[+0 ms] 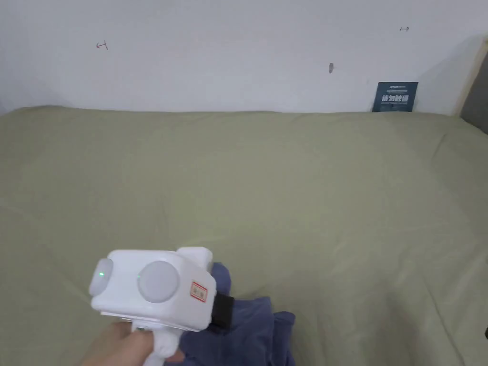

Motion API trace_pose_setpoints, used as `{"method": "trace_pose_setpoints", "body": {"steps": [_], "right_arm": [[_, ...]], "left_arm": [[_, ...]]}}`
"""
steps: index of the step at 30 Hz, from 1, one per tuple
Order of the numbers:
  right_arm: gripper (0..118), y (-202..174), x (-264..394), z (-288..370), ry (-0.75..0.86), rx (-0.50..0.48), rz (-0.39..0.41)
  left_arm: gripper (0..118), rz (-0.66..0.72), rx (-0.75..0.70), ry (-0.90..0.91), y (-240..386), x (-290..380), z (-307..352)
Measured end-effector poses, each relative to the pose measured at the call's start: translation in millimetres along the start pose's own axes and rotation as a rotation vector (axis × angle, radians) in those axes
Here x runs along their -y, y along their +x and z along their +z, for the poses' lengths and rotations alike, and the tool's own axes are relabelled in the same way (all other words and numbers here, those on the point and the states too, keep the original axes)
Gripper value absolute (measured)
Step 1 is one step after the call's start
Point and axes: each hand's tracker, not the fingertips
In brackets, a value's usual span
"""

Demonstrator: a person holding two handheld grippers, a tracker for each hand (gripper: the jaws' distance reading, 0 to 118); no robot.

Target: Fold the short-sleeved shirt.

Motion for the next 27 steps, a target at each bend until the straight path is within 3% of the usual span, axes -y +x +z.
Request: {"method": "trace_pose_setpoints", "body": {"steps": [1,2,3,7,9,10,12,13,17,22,24,27], "right_arm": [[0,1.4,0.4,-0.5,-0.002,0.001,-0.003],[0,2.1,0.7,-0.9,-0.005,0.003,-0.001],[0,2.6,1.1,-1.2,-0.008,0.006,0.004],[0,3.9,2.7,-1.8,-0.02,-0.004,-0.008],[0,2.0,5.1,-2.8,-0.028,-0.015,-0.015],[0,0.6,6.4,-3.6,-0.033,-0.023,-0.019],[0,-3.2,9.2,-6.3,-0.048,-0.051,-0.039],[0,-5.2,10.4,-7.4,-0.053,-0.06,-0.046],[0,-13.7,14.0,-9.7,-0.078,-0.1,-0.069],[0,-17.2,18.1,-11.7,-0.115,-0.122,-0.063],[0,-17.2,20.5,-11.8,-0.134,-0.127,-0.067],[0,-19.2,26.0,-13.8,-0.174,-0.136,-0.069]], "left_arm": [[60,0.001,0.067,-0.013,10.2,1.0,-13.8],[107,-0.019,0.084,-0.047,17.9,0.1,-26.1],[118,-0.036,0.124,-0.048,23.7,-0.6,-34.3],[117,0.075,0.174,0.035,15.7,-6.9,-28.6],[114,0.127,0.235,0.065,-2.2,-5.8,-11.8],[104,0.14,0.251,0.071,-10.0,-2.7,-5.9],[22,0.132,0.268,0.092,-26.2,4.2,1.3],[0,0.14,0.263,0.089,-33.1,5.9,-0.5],[0,0.233,0.347,0.044,-57.2,22.8,-28.0],[0,0.254,0.492,-0.063,-58.8,43.9,-90.8],[0,0.257,0.459,-0.076,-57.8,55.4,-115.1],[0,0.301,0.532,-0.044,-64.3,56.1,-113.2]]}}
